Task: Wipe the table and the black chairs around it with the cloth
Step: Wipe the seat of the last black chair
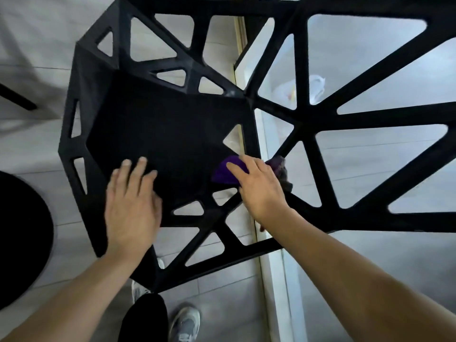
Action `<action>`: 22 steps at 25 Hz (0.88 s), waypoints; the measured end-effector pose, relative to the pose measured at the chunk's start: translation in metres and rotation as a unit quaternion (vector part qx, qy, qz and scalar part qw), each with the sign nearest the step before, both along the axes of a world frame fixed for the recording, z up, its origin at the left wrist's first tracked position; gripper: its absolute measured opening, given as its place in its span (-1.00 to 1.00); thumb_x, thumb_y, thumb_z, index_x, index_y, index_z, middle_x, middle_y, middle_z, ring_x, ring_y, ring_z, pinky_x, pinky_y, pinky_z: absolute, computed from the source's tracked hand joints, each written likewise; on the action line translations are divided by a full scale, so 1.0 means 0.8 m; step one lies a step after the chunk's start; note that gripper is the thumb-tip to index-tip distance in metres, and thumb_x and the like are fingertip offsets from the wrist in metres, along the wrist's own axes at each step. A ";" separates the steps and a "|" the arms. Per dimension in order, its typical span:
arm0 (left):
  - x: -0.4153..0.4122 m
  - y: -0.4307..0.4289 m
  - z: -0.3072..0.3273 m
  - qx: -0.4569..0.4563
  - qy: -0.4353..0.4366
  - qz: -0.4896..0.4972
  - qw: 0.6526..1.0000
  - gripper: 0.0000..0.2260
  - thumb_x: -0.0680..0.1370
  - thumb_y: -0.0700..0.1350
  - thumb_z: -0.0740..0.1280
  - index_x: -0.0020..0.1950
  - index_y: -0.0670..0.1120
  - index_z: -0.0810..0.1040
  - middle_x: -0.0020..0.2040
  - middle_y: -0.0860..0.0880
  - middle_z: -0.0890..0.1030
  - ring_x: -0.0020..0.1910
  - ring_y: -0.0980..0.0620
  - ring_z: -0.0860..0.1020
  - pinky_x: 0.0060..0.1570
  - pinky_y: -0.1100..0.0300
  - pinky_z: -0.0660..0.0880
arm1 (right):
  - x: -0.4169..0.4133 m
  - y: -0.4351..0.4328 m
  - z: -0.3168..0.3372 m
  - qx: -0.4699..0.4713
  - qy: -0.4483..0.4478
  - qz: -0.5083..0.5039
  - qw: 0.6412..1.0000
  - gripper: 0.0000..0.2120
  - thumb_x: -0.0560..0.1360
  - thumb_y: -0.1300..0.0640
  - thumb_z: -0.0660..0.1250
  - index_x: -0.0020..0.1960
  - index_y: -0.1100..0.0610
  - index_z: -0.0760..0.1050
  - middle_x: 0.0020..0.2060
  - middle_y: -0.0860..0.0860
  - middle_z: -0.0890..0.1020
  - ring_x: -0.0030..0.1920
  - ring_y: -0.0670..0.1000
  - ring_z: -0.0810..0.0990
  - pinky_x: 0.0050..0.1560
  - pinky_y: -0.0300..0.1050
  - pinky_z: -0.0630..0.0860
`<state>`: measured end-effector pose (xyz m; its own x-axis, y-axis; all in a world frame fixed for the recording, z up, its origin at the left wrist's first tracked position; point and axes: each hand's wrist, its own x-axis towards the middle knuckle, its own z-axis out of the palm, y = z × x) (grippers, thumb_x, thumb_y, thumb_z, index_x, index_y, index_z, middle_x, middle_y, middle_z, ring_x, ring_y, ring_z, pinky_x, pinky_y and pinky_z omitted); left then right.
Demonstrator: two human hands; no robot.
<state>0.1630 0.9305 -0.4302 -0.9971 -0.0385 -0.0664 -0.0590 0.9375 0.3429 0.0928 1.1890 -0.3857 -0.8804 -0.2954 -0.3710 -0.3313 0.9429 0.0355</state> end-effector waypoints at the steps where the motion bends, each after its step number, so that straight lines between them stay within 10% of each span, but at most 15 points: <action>1: -0.006 0.013 -0.004 -0.004 0.000 -0.046 0.999 -0.56 0.66 -0.14 0.17 0.56 -0.14 0.35 0.60 -0.20 0.28 0.60 -0.24 0.17 0.58 -0.19 0.10 | -0.003 0.007 0.006 0.016 0.000 0.032 0.999 -0.41 0.51 0.22 0.37 0.51 0.04 0.35 0.43 0.15 0.38 0.39 0.20 0.38 0.40 0.05 0.34; 6: -0.015 0.022 -0.029 -0.051 -0.034 -0.138 0.989 -0.47 0.68 0.10 -0.04 0.66 0.00 0.10 0.66 -0.13 0.06 0.65 -0.18 -0.01 0.61 -0.16 0.00 | -0.044 0.030 0.029 0.175 -0.028 0.115 0.977 -0.53 0.52 -0.03 0.35 0.39 0.08 0.40 0.28 0.10 0.44 0.25 0.19 0.40 0.28 0.06 0.33; 11: -0.016 0.020 -0.028 -0.047 -0.034 -0.139 0.989 -0.47 0.68 0.08 -0.02 0.66 0.01 0.10 0.67 -0.12 0.05 0.65 -0.16 0.00 0.61 -0.14 0.00 | -0.099 0.029 0.076 0.288 0.080 0.076 0.951 -0.69 0.51 0.15 0.28 0.25 0.09 0.47 0.15 0.10 0.44 0.14 0.20 0.40 0.17 0.08 0.33; 22: -0.017 0.022 -0.026 -0.050 -0.044 -0.135 0.989 -0.45 0.65 0.07 0.04 0.65 0.00 0.12 0.66 -0.12 0.08 0.65 -0.16 0.03 0.60 -0.17 0.04 | -0.111 0.026 0.006 0.130 0.131 0.089 0.979 -0.45 0.32 0.22 0.50 0.30 0.12 0.50 0.18 0.19 0.51 0.07 0.24 0.46 0.10 0.13 0.40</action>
<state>0.1496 0.9482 -0.4510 -0.9627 0.2168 -0.1620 0.1718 0.9521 0.2531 0.0041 1.2100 -0.3813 -0.8983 -0.3791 -0.2219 -0.4375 0.8182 0.3731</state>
